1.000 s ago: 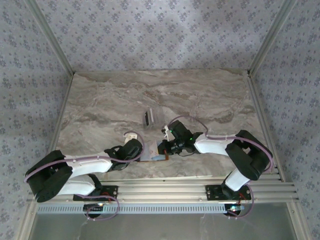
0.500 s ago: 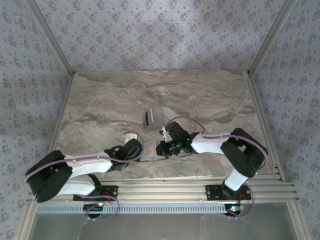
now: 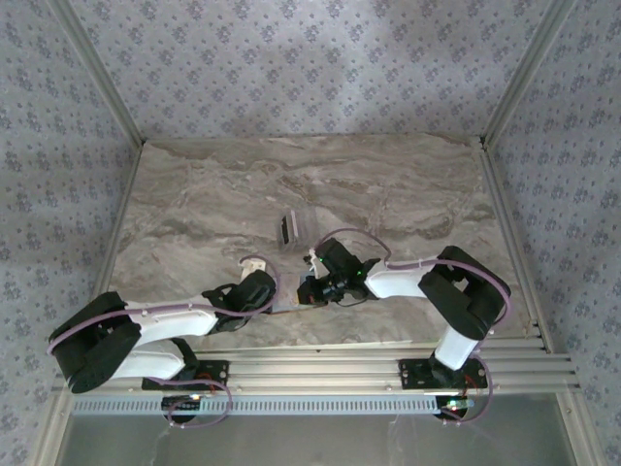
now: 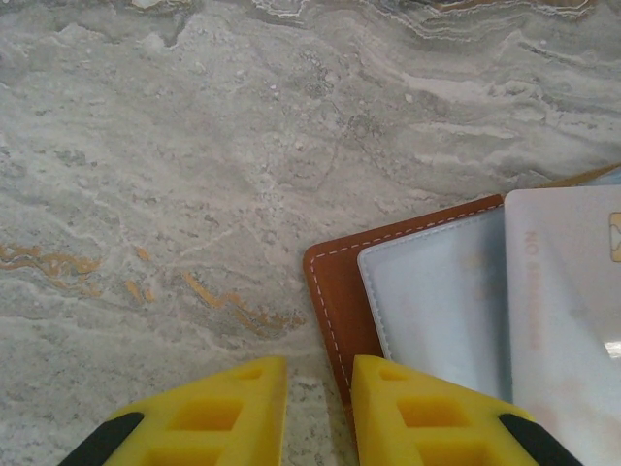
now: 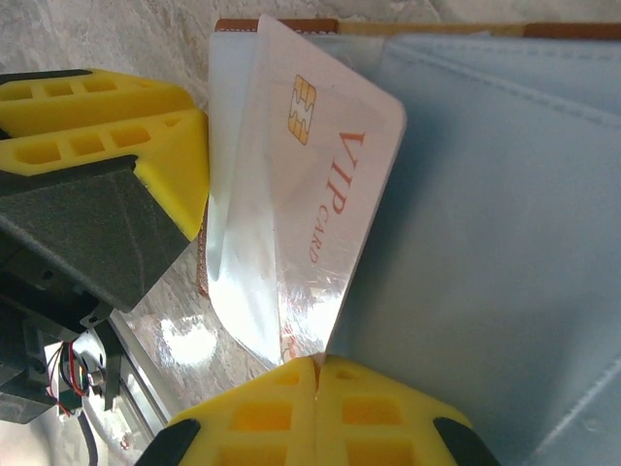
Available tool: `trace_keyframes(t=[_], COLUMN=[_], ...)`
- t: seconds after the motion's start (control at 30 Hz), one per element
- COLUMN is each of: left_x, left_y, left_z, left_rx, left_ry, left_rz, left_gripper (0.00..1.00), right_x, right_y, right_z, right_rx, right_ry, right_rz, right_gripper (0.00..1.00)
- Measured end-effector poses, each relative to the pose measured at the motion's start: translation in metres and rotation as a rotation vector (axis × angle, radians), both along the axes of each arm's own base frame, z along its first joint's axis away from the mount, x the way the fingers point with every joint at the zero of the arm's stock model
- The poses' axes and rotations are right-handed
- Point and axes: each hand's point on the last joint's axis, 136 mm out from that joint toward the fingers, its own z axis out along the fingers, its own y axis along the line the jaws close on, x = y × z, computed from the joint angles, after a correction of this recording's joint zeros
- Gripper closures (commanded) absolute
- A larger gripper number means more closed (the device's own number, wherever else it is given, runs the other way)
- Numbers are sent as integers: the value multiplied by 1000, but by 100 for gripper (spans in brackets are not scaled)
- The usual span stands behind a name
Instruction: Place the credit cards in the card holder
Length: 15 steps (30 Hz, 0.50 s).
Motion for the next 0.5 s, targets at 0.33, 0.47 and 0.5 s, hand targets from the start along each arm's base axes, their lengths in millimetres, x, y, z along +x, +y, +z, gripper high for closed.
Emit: trace_keyframes(t=[0.33,0.47,0.5], left_x=[-1,-1,-1], left_y=[1,2,2], left_z=[1,1,0], left_rx=[-4,-4,-4], left_ry=[-3,-3,-3], left_rz=[0,0,0], left_gripper=[74,74,74], right_x=[-8,-11,-10], right_y=[1,0,-1], right_z=[12,12,12], right_rx=[26,26,25], right_ry=[10,35,41], right_rz=[15,17,14], right_gripper=[100,100,100])
